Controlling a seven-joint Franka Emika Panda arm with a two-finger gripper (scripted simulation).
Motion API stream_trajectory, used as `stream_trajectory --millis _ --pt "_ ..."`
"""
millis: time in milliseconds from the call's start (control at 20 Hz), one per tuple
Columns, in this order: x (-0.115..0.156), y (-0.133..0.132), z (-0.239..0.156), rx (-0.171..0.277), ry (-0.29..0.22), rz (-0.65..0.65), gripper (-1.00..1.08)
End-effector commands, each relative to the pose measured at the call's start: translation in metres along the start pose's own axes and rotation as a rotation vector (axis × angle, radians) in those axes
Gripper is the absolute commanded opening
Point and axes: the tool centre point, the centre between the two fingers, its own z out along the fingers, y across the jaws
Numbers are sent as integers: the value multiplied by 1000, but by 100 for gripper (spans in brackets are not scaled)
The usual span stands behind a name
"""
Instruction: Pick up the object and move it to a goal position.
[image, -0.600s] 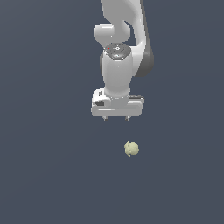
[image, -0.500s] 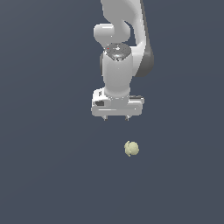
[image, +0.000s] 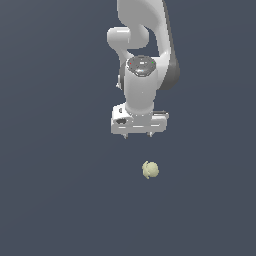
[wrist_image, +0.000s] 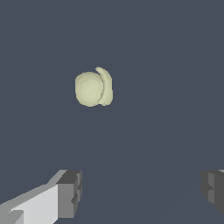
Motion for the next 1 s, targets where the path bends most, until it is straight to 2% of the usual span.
stream_trajectory --millis 0,450,950 --pt "0 0 0 0 0 0 100" --pt "11 -5 8 -4 -1 -6 100" --pt "51 -26 40 -16 -3 -28 100"
